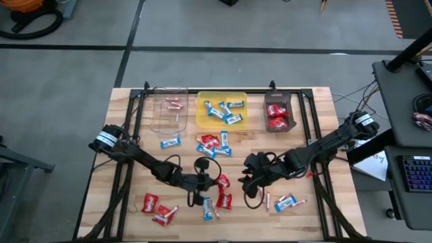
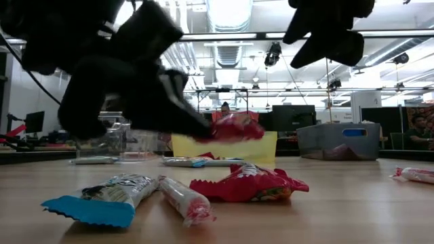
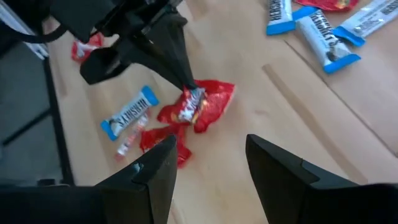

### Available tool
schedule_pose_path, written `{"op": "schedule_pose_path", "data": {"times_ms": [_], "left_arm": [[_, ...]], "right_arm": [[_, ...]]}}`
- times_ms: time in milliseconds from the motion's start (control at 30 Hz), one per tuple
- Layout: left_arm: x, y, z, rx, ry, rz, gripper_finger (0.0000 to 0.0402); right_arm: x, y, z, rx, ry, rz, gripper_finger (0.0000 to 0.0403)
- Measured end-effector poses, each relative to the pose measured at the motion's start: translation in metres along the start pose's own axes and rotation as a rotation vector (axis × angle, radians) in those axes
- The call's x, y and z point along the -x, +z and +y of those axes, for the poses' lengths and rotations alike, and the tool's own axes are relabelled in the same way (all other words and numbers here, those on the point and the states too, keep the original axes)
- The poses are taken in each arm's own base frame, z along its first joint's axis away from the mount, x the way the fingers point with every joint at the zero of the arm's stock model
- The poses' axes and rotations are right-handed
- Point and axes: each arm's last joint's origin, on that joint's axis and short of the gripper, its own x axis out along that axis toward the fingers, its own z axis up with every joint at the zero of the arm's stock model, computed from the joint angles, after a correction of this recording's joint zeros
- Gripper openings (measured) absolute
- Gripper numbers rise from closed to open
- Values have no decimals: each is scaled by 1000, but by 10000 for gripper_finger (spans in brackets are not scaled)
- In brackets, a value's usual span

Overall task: Sort candy
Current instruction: Put the red candy into the black bin

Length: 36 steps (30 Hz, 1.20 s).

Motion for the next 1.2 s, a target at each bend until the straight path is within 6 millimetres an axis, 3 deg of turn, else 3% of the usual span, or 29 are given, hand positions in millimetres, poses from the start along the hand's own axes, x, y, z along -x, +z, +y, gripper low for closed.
{"op": "schedule_pose_path", "data": {"times_ms": [500,900,1200], "left_arm": [[0,69,-10,-416,182,171,0],[4,92,-15,-528,232,122,0],[5,101,-13,-504,311,84,0]], "right_arm": [[-14,-12,-11,-58,69,-19,183],[-15,-7,-11,44,56,-73,183],[-14,-2,-3,106,147,-111,181]]}}
